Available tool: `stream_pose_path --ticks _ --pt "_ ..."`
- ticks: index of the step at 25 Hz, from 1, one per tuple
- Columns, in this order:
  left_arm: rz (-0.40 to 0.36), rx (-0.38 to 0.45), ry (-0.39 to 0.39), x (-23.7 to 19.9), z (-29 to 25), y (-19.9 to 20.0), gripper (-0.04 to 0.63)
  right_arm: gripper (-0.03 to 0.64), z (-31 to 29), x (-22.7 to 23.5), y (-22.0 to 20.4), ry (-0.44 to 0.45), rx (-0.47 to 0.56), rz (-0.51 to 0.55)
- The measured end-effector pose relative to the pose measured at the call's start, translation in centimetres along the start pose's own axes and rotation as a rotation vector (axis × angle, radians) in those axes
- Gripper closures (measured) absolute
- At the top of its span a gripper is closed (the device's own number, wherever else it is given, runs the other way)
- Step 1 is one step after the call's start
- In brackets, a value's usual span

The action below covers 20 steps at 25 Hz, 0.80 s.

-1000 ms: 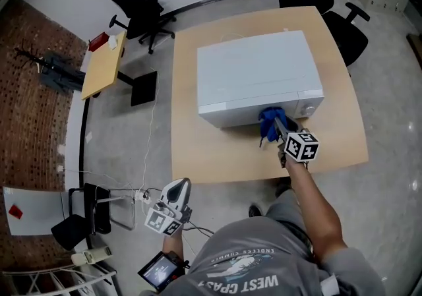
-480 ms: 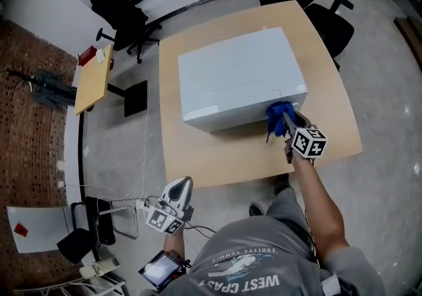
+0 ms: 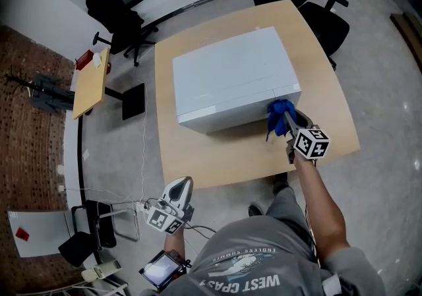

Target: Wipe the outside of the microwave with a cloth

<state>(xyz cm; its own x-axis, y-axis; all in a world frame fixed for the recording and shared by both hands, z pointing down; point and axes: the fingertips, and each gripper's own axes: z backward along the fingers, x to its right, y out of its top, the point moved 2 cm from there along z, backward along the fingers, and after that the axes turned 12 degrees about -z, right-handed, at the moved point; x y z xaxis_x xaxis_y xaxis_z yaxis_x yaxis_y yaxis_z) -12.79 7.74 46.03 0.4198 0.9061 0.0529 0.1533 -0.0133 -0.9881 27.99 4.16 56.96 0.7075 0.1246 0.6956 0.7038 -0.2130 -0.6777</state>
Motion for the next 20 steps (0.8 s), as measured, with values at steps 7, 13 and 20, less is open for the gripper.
stream_pose_path --ticks 7,13,20 --pt "0.002 0.0 -0.007 0.5 -0.6 0.0 0.572 0.517 1.5 2.3 1.8 -0.036 0.037 -0.009" --pt "-0.001 -0.004 -0.009 0.7 -1.8 0.2 0.572 0.517 2.2 5.1 3.3 -0.075 0.053 -0.033" --pt "-0.006 0.001 0.006 -0.2 -3.7 0.6 0.572 0.517 1.6 7.0 4.0 -0.079 0.025 -0.043"
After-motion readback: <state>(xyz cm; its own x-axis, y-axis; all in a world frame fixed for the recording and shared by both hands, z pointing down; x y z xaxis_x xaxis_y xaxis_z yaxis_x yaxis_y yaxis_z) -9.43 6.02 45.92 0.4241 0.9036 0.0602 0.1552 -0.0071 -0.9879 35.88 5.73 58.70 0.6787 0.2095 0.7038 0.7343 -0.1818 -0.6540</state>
